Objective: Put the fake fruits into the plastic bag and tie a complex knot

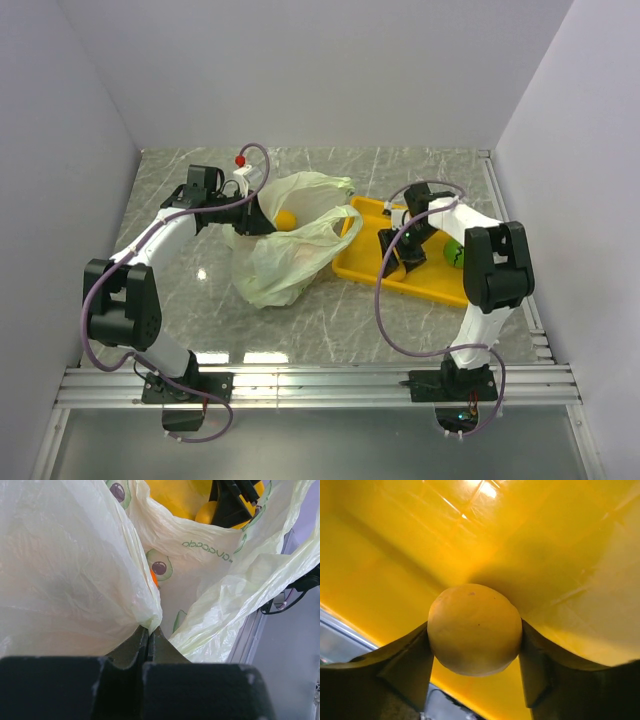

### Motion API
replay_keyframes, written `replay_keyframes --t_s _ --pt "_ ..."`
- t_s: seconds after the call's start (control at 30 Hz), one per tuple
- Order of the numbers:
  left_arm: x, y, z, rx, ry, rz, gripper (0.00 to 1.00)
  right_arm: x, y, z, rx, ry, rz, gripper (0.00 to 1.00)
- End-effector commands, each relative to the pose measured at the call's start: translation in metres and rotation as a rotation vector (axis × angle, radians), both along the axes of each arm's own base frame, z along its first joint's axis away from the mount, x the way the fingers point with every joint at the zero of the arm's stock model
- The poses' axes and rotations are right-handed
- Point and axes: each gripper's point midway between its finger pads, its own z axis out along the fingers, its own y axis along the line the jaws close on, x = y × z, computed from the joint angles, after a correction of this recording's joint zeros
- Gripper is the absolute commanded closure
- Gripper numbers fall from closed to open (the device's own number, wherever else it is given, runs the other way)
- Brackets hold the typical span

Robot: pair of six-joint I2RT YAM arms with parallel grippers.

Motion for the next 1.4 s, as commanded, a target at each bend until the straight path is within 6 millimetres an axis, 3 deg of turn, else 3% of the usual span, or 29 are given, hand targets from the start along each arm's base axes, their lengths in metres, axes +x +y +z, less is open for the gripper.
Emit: replay_keyframes --t_s 0.0,0.03,0.13,0.2,0.27,0.33,0.37,0.43,0.47,0.53,0.57,0.63,0.67,0.73,0.77,0.8,0.83,0.87,0.9,0.93,1.0,1.07,1.23,1.37 --pt "0.003 0.001 0.009 0.002 -0.041 -0.01 0.99 0.02 -0.002 0.023 0.022 -0.065 -0.023 0.45" --pt "0.003 0.001 0.01 0.001 -0.045 -0.014 0.99 0.022 -0.005 0.027 0.021 -0.074 -0.026 0.53" --pt "0.003 0.0 0.011 0.002 -0.049 -0.022 0.99 0.044 -0.018 0.057 0.033 -0.158 -0.041 0.55" --pt "0.002 0.0 0.012 0.0 -0.054 -0.026 0.99 0.078 -0.022 0.098 0.064 -0.313 -0.049 0.55" --pt "0.001 0.001 0.012 0.003 -0.061 -0.03 1.0 0.118 -0.018 0.152 0.123 -0.491 -0.064 0.55" --pt "0.001 0.001 0.012 0.007 -0.069 -0.033 1.0 0.145 -0.004 0.192 0.18 -0.612 -0.064 0.53" --pt "0.0 0.001 0.013 0.006 -0.073 -0.033 0.99 0.166 0.005 0.226 0.228 -0.686 -0.065 0.53" --pt "0.0 0.001 0.014 0.006 -0.08 -0.037 1.0 0.179 0.023 0.246 0.265 -0.716 -0.04 0.53" --pt "0.0 0.001 0.015 0.005 -0.08 -0.035 0.99 0.188 0.045 0.263 0.29 -0.762 0.012 0.53" --pt "0.001 0.001 0.016 0.003 -0.081 -0.035 0.99 0.189 0.068 0.271 0.305 -0.791 0.064 0.53" --pt "0.001 0.0 0.017 0.001 -0.08 -0.037 0.99 0.181 0.094 0.266 0.322 -0.784 0.134 0.52" --pt "0.004 0.0 0.021 0.001 -0.092 -0.032 0.99 0.167 0.121 0.25 0.335 -0.748 0.198 0.52" --pt "0.005 0.0 0.022 0.001 -0.095 -0.03 0.99 0.15 0.143 0.249 0.356 -0.746 0.265 0.52" --pt "0.006 0.0 0.025 -0.007 -0.1 -0.024 0.99 0.128 0.168 0.237 0.379 -0.723 0.338 0.52" --pt "0.006 0.0 0.026 -0.011 -0.099 -0.024 1.0 0.111 0.175 0.22 0.371 -0.687 0.38 0.52" --pt "0.006 0.0 0.028 -0.016 -0.097 -0.021 0.99 0.09 0.195 0.21 0.376 -0.665 0.442 0.49" --pt "0.007 -0.001 0.03 -0.02 -0.103 -0.02 0.99 0.075 0.201 0.192 0.371 -0.615 0.472 0.47" --pt "0.007 -0.001 0.03 -0.025 -0.1 -0.017 0.99 0.063 0.207 0.187 0.372 -0.596 0.495 0.44" --pt "0.006 -0.001 0.03 -0.037 -0.092 -0.018 0.99 0.055 0.211 0.18 0.369 -0.567 0.504 0.41" --pt "0.006 -0.001 0.033 -0.049 -0.087 -0.014 1.0 0.038 0.219 0.176 0.392 -0.523 0.534 0.26" --pt "0.006 -0.001 0.04 -0.088 -0.074 -0.011 0.99 0.026 0.223 0.176 0.421 -0.469 0.551 0.02" --pt "0.006 -0.001 0.048 -0.113 -0.092 -0.015 0.99 0.021 0.223 0.191 0.472 -0.468 0.556 0.02" --pt "0.003 0.002 0.046 -0.107 -0.084 -0.012 0.99 0.052 0.192 0.235 0.521 -0.581 0.432 0.01" --pt "0.001 0.003 0.043 -0.098 -0.087 -0.012 0.99 0.091 0.132 0.255 0.455 -0.651 0.29 0.0"
